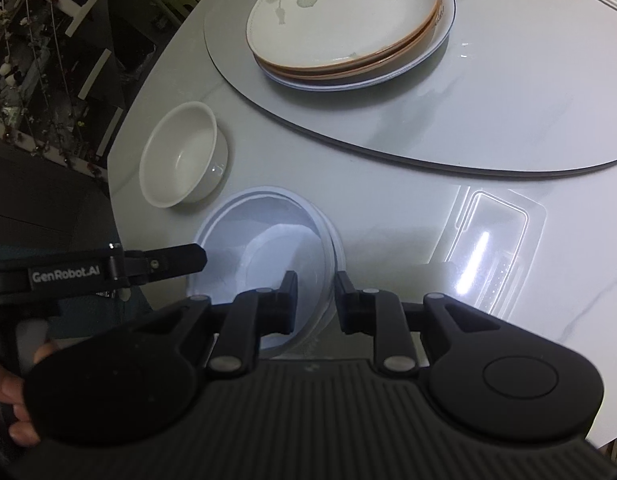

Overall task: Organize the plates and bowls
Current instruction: 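Lower the stacked bowls onto the table beside the deep white bowl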

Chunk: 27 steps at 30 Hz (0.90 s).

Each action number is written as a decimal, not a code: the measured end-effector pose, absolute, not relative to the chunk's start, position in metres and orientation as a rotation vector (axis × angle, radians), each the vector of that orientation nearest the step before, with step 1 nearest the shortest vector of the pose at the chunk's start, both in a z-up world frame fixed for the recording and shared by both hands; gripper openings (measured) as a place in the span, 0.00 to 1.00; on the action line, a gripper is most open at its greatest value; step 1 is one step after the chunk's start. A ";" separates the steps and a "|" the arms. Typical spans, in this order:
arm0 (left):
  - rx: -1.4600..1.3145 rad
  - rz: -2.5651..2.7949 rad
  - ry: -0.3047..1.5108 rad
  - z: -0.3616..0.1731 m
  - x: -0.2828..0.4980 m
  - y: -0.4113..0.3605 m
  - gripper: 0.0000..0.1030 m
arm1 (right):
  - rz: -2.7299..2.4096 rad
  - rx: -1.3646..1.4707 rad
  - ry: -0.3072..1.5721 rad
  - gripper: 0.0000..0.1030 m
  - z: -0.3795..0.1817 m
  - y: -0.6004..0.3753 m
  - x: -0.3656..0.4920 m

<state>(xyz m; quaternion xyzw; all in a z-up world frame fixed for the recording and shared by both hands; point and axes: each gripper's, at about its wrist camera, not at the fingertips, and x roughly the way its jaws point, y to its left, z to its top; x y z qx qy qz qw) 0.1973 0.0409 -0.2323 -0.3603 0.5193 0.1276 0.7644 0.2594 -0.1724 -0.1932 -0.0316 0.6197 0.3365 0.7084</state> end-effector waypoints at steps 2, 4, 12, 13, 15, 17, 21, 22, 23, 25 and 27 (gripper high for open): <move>-0.779 0.270 1.124 -0.228 0.196 0.041 0.43 | 0.750 -0.074 1.348 0.24 -0.187 -0.173 0.258; -0.775 0.268 1.116 -0.223 0.194 0.042 0.43 | 0.745 -0.079 1.330 0.24 -0.181 -0.172 0.257; -0.718 0.230 1.057 -0.178 0.176 0.046 0.43 | 0.764 -0.061 1.243 0.24 -0.144 -0.170 0.247; -0.709 0.231 1.052 -0.171 0.174 0.046 0.43 | 0.766 -0.058 1.229 0.24 -0.138 -0.170 0.244; -0.694 0.227 1.034 -0.159 0.168 0.048 0.43 | 0.767 -0.062 1.202 0.24 -0.128 -0.168 0.239; -0.678 0.223 1.016 -0.148 0.164 0.050 0.43 | 0.770 -0.077 1.158 0.24 -0.116 -0.166 0.233; -0.652 0.214 0.977 -0.128 0.149 0.056 0.43 | 0.778 -0.082 1.107 0.24 -0.100 -0.159 0.221; -0.638 0.216 0.965 -0.122 0.144 0.058 0.43 | 0.781 -0.085 1.092 0.24 -0.096 -0.157 0.216; -0.621 0.218 0.956 -0.118 0.140 0.059 0.43 | 0.784 -0.086 1.082 0.24 -0.092 -0.155 0.213; -0.597 0.219 0.935 -0.110 0.131 0.062 0.43 | 0.792 -0.084 1.067 0.24 -0.087 -0.150 0.206; -0.579 0.216 0.918 -0.103 0.124 0.065 0.43 | 0.793 -0.085 1.049 0.24 -0.082 -0.145 0.198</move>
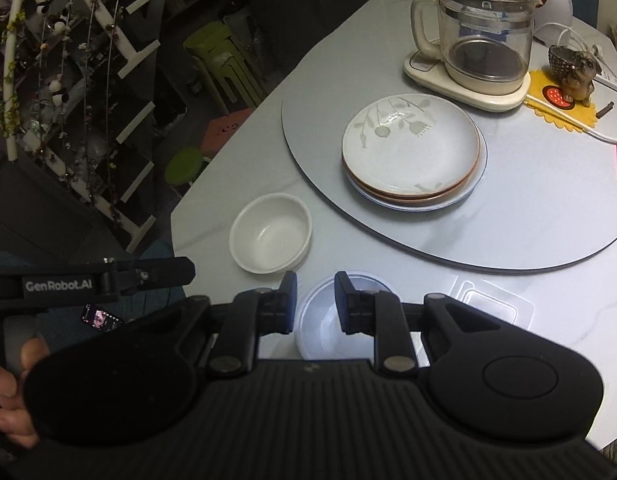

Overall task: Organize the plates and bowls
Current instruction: 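Lower the stacked bowls onto the table beside the deep white bowl, then open both grippers and pull them back from the bowls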

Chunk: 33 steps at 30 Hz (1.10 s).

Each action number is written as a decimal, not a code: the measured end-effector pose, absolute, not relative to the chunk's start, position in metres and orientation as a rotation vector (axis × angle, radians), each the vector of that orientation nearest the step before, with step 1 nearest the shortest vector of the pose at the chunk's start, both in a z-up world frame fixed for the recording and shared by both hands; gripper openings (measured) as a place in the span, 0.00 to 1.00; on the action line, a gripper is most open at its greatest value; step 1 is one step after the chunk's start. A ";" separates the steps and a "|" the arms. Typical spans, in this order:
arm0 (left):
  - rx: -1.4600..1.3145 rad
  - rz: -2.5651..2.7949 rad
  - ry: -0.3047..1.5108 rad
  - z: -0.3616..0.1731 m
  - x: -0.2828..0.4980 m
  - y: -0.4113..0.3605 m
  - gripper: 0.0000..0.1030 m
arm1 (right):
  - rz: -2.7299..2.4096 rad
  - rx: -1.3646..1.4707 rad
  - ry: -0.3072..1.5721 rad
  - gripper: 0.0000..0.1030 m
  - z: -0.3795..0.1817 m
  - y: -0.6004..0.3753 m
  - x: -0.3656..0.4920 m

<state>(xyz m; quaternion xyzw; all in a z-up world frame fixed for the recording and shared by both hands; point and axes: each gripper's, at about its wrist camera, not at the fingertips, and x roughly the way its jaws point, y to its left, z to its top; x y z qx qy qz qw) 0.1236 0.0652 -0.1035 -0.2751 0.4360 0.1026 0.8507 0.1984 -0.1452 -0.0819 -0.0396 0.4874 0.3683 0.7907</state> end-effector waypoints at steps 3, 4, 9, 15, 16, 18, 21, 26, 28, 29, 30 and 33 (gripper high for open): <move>-0.561 0.205 0.892 -0.094 0.108 0.072 0.43 | 0.781 -0.099 1.019 0.24 -0.077 -0.137 0.182; -0.554 0.203 0.884 -0.091 0.102 0.075 0.43 | 0.779 -0.102 1.014 0.24 -0.076 -0.134 0.177; -0.534 0.192 0.866 -0.087 0.078 0.085 0.43 | 0.774 -0.097 1.002 0.24 -0.073 -0.125 0.156; -0.514 0.172 0.856 -0.087 0.051 0.099 0.43 | 0.732 -0.081 1.000 0.24 -0.073 -0.115 0.134; -0.513 0.171 0.855 -0.087 0.047 0.102 0.43 | 0.724 -0.078 1.003 0.24 -0.074 -0.113 0.130; -0.511 0.174 0.851 -0.085 0.039 0.108 0.43 | 0.715 -0.073 1.003 0.24 -0.075 -0.110 0.123; -0.499 0.173 0.850 -0.083 0.030 0.113 0.43 | 0.701 -0.076 1.000 0.24 -0.077 -0.104 0.113; -0.505 0.164 0.845 -0.082 0.024 0.120 0.43 | 0.673 -0.076 1.002 0.24 -0.076 -0.098 0.109; -0.515 0.164 0.847 -0.085 0.024 0.123 0.43 | 0.654 -0.074 0.996 0.32 -0.076 -0.099 0.110; -0.517 0.165 0.850 -0.086 0.024 0.124 0.43 | 0.648 -0.068 0.994 0.43 -0.076 -0.100 0.110; -0.520 0.169 0.854 -0.088 0.025 0.125 0.46 | 0.642 -0.064 0.993 0.49 -0.076 -0.100 0.110; -0.528 0.197 0.866 -0.095 0.026 0.129 0.60 | 0.619 -0.056 0.995 0.67 -0.079 -0.102 0.110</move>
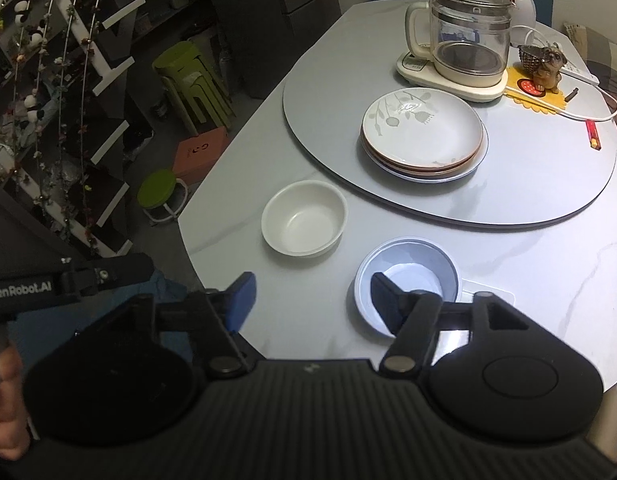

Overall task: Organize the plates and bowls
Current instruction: 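Open both grippers and pull them back from the bowls, then move both grippers to the rim of the deep white bowl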

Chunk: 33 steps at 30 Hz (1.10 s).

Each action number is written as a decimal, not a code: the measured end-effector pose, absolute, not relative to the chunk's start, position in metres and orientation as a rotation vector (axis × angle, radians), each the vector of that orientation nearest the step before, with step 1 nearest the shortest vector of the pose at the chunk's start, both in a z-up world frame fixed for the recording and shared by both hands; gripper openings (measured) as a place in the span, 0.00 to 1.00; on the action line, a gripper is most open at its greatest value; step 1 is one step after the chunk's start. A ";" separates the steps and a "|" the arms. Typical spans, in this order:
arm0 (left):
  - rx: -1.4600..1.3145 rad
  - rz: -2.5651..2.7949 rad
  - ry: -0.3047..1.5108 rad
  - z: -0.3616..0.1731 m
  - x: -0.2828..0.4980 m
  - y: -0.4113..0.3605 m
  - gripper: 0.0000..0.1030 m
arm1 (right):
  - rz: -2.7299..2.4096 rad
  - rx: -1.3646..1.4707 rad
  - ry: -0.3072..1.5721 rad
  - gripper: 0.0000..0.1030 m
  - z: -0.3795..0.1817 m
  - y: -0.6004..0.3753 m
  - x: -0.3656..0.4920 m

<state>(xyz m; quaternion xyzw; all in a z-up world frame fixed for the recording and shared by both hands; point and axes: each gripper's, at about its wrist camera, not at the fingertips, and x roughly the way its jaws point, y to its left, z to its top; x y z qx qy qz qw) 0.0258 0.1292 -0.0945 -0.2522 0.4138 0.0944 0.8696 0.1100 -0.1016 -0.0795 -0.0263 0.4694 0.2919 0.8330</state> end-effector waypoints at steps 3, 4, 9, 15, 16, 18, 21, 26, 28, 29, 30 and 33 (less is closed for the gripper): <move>-0.537 0.210 0.868 -0.100 0.027 0.132 0.65 | 0.616 -0.038 1.005 0.67 -0.083 -0.102 0.111; -0.536 0.213 0.871 -0.103 0.027 0.133 0.65 | 0.617 -0.033 1.004 0.67 -0.084 -0.102 0.112; -0.534 0.223 0.890 -0.118 0.041 0.136 0.67 | 0.620 -0.023 1.003 0.67 -0.092 -0.099 0.118; -0.536 0.215 0.905 -0.134 0.072 0.145 0.67 | 0.604 -0.001 0.983 0.67 -0.099 -0.097 0.137; -0.535 0.217 0.910 -0.136 0.076 0.147 0.67 | 0.599 0.004 0.988 0.66 -0.101 -0.096 0.142; -0.535 0.219 0.926 -0.140 0.088 0.149 0.67 | 0.594 0.012 1.000 0.66 -0.105 -0.093 0.151; -0.536 0.212 0.949 -0.148 0.105 0.155 0.67 | 0.592 0.014 1.017 0.66 -0.112 -0.085 0.165; -0.549 0.214 0.980 -0.168 0.132 0.169 0.66 | 0.596 -0.004 1.053 0.62 -0.129 -0.066 0.187; -0.552 0.212 1.001 -0.180 0.145 0.174 0.66 | 0.595 -0.020 1.078 0.58 -0.139 -0.058 0.195; -0.553 0.210 1.006 -0.184 0.150 0.176 0.66 | 0.597 -0.026 1.087 0.56 -0.144 -0.054 0.198; -0.552 0.201 1.005 -0.189 0.155 0.178 0.66 | 0.600 -0.031 1.092 0.56 -0.148 -0.051 0.201; -0.553 0.184 1.017 -0.203 0.169 0.182 0.65 | 0.588 -0.045 1.103 0.53 -0.161 -0.044 0.210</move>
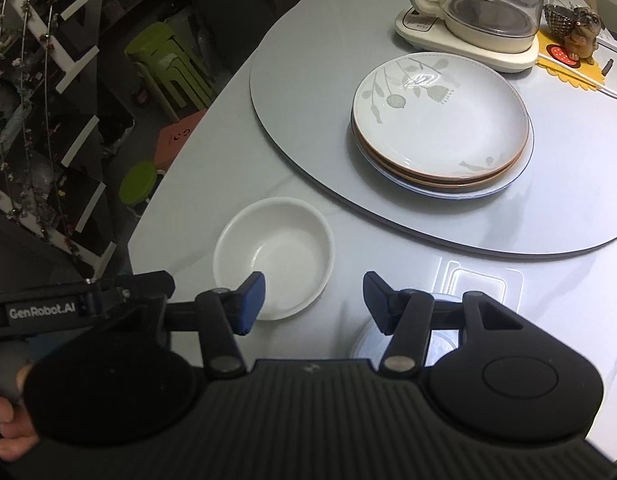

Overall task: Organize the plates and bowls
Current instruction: 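Move both grippers to the rim of the deep white bowl, then close the left gripper on the deep bowl rim while the right gripper closes beside it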

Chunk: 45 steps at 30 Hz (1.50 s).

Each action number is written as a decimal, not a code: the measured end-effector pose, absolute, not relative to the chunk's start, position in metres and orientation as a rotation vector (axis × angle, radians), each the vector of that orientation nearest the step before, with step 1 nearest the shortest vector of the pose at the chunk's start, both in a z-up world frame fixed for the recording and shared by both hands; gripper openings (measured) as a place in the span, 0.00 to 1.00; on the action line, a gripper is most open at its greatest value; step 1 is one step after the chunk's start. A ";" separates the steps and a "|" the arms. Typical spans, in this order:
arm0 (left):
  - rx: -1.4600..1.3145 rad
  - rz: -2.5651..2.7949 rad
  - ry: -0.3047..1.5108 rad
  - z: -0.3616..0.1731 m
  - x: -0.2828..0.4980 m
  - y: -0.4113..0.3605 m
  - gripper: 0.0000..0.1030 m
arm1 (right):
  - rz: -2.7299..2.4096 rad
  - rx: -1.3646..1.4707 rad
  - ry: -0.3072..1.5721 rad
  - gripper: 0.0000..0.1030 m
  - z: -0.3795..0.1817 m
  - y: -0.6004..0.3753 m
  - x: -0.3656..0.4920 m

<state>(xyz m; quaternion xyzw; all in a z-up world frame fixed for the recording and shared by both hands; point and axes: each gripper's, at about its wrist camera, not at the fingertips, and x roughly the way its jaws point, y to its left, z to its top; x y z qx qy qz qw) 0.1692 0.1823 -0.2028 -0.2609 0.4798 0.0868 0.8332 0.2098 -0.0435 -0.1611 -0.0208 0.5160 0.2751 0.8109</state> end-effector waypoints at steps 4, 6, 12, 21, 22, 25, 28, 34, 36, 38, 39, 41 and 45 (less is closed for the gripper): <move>-0.550 0.160 1.037 -0.223 0.186 0.185 0.58 | 0.559 -0.041 1.112 0.47 -0.175 -0.035 0.220; -0.572 0.144 1.043 -0.234 0.193 0.188 0.51 | 0.550 -0.024 1.125 0.45 -0.182 -0.031 0.224; -0.584 0.135 1.050 -0.259 0.208 0.193 0.33 | 0.528 -0.029 1.133 0.36 -0.205 -0.012 0.239; -0.592 0.111 1.059 -0.278 0.217 0.190 0.18 | 0.503 -0.040 1.145 0.23 -0.227 -0.001 0.244; -0.605 0.111 1.062 -0.279 0.218 0.190 0.18 | 0.503 -0.042 1.147 0.22 -0.229 -0.001 0.245; -0.649 0.113 1.058 -0.281 0.218 0.192 0.18 | 0.499 -0.060 1.125 0.17 -0.228 -0.001 0.244; -0.665 0.112 1.045 -0.278 0.214 0.194 0.18 | 0.501 -0.036 1.141 0.12 -0.228 -0.006 0.244; -0.674 0.113 1.018 -0.264 0.200 0.197 0.18 | 0.526 -0.011 1.137 0.12 -0.218 -0.012 0.233; -0.672 0.116 1.007 -0.257 0.192 0.197 0.18 | 0.528 0.004 1.131 0.12 -0.212 -0.015 0.228; -0.671 0.115 1.005 -0.251 0.185 0.195 0.18 | 0.533 0.016 1.121 0.12 -0.204 -0.018 0.223; -0.671 0.112 1.003 -0.247 0.181 0.194 0.18 | 0.535 0.012 1.112 0.12 -0.200 -0.018 0.219; -0.668 0.110 0.993 -0.237 0.172 0.192 0.18 | 0.538 0.017 1.104 0.12 -0.194 -0.021 0.214; -0.661 0.107 0.966 -0.212 0.158 0.186 0.18 | 0.539 0.046 1.091 0.12 -0.175 -0.030 0.202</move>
